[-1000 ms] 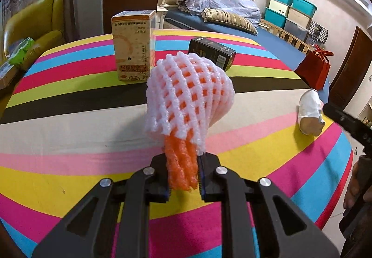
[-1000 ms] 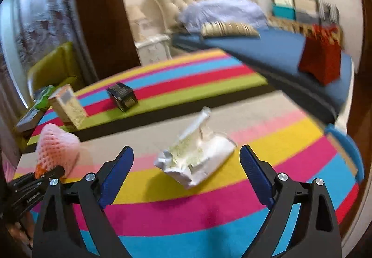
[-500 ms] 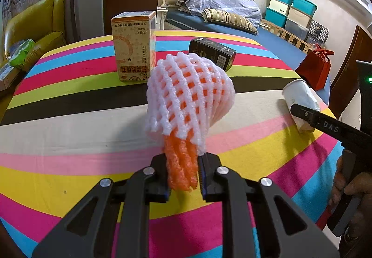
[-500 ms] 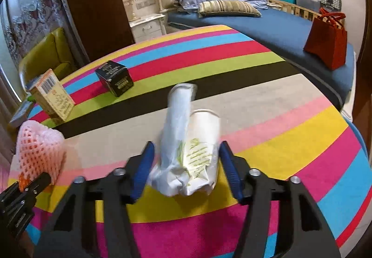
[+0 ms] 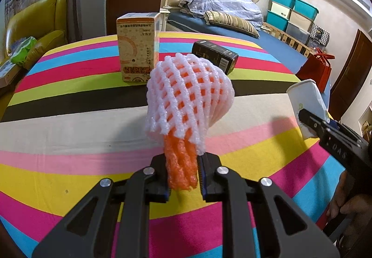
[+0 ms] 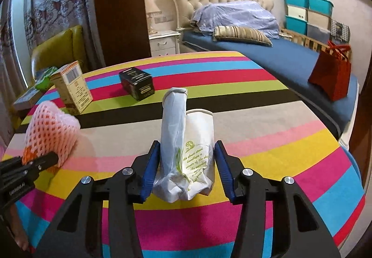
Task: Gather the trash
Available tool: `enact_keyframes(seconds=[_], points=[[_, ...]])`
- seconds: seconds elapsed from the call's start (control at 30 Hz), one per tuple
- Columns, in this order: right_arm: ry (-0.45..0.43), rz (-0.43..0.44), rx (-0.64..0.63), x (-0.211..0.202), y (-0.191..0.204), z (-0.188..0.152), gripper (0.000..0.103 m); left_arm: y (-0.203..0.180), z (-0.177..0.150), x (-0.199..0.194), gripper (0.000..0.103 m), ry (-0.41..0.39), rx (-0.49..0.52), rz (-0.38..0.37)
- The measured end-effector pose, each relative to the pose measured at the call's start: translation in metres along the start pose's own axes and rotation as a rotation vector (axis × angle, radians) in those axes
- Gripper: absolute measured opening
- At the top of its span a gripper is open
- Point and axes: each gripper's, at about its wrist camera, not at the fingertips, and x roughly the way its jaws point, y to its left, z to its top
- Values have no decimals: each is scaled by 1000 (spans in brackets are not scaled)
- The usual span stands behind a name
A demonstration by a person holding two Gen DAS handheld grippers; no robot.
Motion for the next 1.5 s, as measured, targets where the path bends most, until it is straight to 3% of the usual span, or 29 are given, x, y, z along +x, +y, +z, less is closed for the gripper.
enact_keyframes(seconds=[0.4, 0.7, 1.07, 1.5], points=[[-19, 6, -27, -10, 9, -7, 47, 9, -1, -6, 18, -30, -41, -4], [-34, 38, -32, -17, 13, -10, 47, 8, -16, -35, 18, -117, -20, -9], [-54, 164, -92, -35, 50, -13, 47, 40, -38, -95, 18, -218, -13, 60], [-52, 376, -293, -59, 147, -25, 47, 115, -85, -163, 18, -301, -92, 186]])
